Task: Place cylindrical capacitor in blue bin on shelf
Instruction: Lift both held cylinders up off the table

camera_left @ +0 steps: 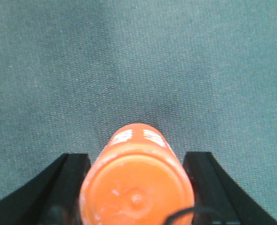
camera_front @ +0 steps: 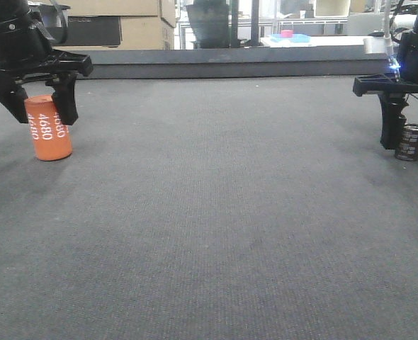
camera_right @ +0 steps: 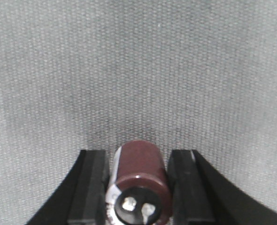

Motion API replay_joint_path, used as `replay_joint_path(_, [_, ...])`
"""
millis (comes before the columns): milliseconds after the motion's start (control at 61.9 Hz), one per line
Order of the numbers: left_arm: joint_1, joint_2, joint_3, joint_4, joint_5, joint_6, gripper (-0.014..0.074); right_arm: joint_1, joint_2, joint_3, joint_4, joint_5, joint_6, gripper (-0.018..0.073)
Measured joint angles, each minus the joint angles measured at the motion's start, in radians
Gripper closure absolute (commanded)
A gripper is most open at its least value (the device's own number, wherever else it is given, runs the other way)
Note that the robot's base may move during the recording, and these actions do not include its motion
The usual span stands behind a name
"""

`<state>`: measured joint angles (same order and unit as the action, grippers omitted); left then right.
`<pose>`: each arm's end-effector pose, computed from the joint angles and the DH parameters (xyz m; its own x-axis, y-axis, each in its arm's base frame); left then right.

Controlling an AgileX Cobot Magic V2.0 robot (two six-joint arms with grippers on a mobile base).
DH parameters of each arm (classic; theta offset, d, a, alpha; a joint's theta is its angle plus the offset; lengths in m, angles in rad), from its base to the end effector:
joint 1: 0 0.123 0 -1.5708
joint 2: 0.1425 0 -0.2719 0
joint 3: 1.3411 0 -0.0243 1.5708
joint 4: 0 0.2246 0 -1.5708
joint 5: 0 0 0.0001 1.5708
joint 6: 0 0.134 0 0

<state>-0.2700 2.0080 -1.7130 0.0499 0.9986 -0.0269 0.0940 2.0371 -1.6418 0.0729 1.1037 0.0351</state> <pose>0.4076 -0.1070 0.2028 -0.9003 0.2493 -0.3569 0.2522 0.9669 0.0392 0.3955 0.0460 0.1691 -0.9877 -0.0250 -0.1547 -0.0370 0.9965 0.0749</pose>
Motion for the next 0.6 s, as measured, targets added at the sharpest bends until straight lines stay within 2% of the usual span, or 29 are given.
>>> replay_joint_path(371, [0.000, -0.019, -0.006, -0.019, 0.038, 0.000, 0.0708, 0.000, -0.060, 0.009, 0.006, 0.007, 0.000, 0.0722])
replay_joint_path(598, [0.000, -0.163, 0.033, -0.032, -0.075, -0.016, 0.0708, 0.000, -0.177, 0.028, 0.000, -0.089, 0.000, 0.0722])
